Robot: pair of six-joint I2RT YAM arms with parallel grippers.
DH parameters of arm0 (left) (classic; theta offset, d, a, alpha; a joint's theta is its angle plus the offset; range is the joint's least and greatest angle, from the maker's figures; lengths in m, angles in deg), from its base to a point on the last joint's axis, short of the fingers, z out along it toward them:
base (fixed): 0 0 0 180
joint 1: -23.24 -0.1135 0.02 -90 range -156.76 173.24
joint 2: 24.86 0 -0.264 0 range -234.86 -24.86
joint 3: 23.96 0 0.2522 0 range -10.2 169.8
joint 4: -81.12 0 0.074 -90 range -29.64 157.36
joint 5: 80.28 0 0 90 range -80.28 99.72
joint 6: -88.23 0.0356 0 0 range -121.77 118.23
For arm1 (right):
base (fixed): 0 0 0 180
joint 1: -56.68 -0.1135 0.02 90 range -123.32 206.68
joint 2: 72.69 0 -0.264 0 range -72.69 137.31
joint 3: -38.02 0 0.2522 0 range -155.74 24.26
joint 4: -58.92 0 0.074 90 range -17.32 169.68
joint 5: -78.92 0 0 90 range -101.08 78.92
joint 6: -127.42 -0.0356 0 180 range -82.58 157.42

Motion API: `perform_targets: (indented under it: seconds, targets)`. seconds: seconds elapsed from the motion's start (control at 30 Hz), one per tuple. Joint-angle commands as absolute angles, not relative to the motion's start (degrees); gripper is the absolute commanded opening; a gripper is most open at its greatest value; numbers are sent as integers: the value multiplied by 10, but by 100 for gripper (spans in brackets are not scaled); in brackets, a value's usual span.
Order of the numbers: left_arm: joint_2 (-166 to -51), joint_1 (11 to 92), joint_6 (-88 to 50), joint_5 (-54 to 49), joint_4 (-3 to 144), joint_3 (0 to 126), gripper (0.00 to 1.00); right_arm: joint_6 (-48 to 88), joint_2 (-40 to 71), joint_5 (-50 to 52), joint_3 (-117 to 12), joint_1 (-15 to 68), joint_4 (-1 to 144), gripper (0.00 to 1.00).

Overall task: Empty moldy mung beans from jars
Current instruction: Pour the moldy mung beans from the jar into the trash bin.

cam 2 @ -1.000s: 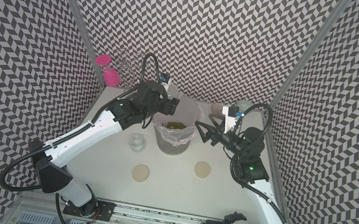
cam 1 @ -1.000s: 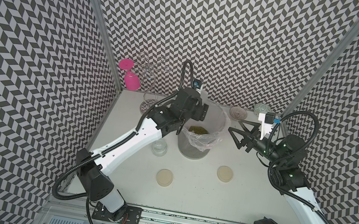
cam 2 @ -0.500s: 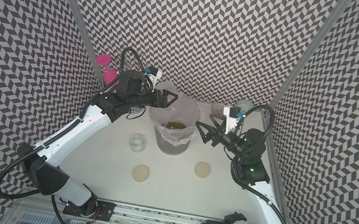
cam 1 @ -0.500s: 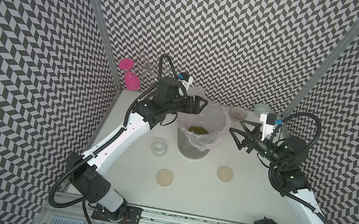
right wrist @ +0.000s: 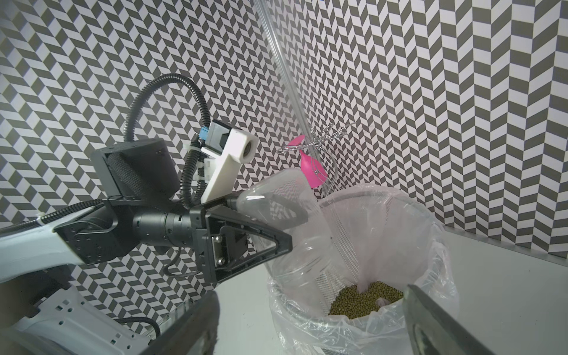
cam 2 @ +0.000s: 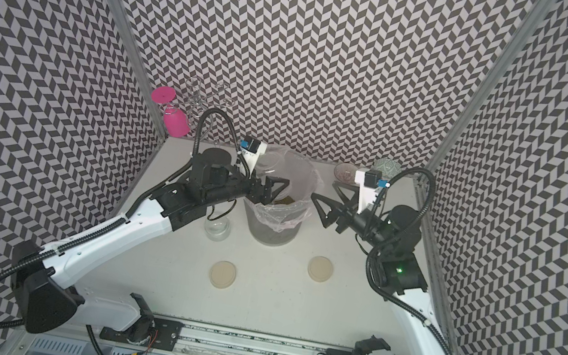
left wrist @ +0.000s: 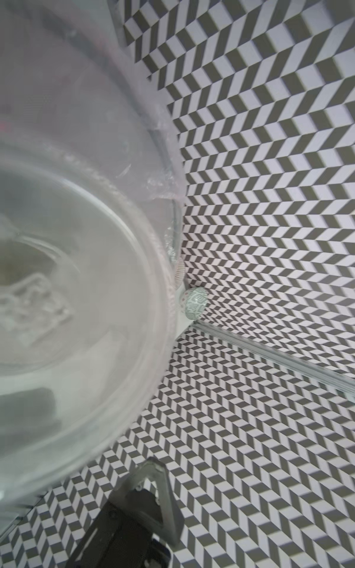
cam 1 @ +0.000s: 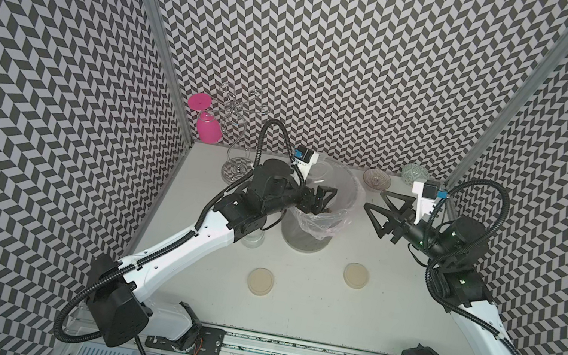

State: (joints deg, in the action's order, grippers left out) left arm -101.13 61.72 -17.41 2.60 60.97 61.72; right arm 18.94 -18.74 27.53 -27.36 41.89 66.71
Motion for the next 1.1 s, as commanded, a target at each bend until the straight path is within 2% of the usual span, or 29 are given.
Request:
perform_targets:
  seconds: [0.0, 0.2, 0.33, 0.37, 0.5, 0.77, 0.9, 0.97, 1.03, 1.07]
  targets:
    - [-983, 615, -159, 16, 767, 606, 65, 194, -198, 280, -275, 424, 651, 91]
    - [-959, 616, -152, 24, 824, 559, 66, 192, -196, 280, -273, 425, 647, 91]
    - [-948, 617, -145, 72, 821, 549, 67, 189, -195, 283, -269, 425, 642, 91]
    - [-951, 620, -139, 95, 803, 557, 67, 188, -194, 286, -268, 425, 640, 91]
    - [-1037, 650, -103, 224, 578, 726, 66, 179, -181, 302, -264, 425, 628, 91]
    - [-1205, 634, -153, 205, 309, 963, 66, 177, -182, 302, -266, 425, 626, 91]
    - [-1167, 652, -141, 191, 391, 898, 67, 179, -185, 302, -262, 426, 630, 91]
    - [-1168, 643, -155, 195, 380, 896, 69, 178, -185, 305, -261, 426, 631, 91]
    - [-1207, 621, -174, 193, 318, 934, 65, 177, -187, 303, -259, 427, 629, 91]
    - [-1225, 610, -183, 183, 285, 950, 60, 175, -187, 304, -260, 427, 627, 91]
